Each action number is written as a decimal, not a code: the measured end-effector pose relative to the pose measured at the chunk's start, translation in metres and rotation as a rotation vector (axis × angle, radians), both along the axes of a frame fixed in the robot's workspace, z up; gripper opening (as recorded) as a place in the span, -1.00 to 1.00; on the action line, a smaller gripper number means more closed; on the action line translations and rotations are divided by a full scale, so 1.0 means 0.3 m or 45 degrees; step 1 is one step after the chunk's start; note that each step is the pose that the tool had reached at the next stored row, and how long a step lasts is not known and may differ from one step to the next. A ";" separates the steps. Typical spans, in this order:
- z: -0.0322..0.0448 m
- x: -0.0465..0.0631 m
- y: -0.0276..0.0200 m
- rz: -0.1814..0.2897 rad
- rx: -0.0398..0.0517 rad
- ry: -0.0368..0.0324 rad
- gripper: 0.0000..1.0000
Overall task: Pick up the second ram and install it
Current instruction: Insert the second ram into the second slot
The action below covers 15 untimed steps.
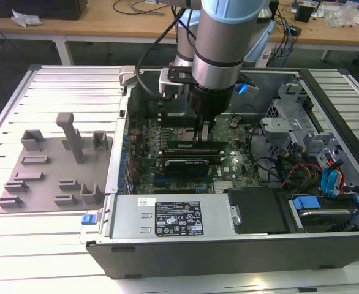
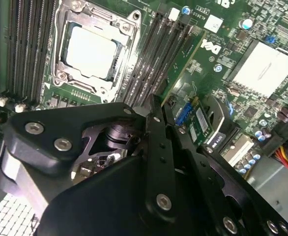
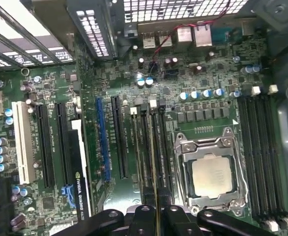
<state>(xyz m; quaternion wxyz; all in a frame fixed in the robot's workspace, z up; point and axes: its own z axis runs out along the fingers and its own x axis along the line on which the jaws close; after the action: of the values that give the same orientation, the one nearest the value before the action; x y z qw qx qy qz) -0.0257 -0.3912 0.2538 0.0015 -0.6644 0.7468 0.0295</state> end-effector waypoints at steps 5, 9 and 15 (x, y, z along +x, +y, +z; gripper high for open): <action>-0.028 -0.023 0.027 0.005 0.000 0.0000 -0.78; -0.046 -0.023 0.035 0.005 0.000 -0.0001 -0.78; -0.070 -0.023 0.035 0.024 0.000 0.0000 -0.78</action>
<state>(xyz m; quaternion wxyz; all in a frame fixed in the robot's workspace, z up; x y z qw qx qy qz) -0.0325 -0.3807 0.2329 0.0011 -0.6712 0.7407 0.0294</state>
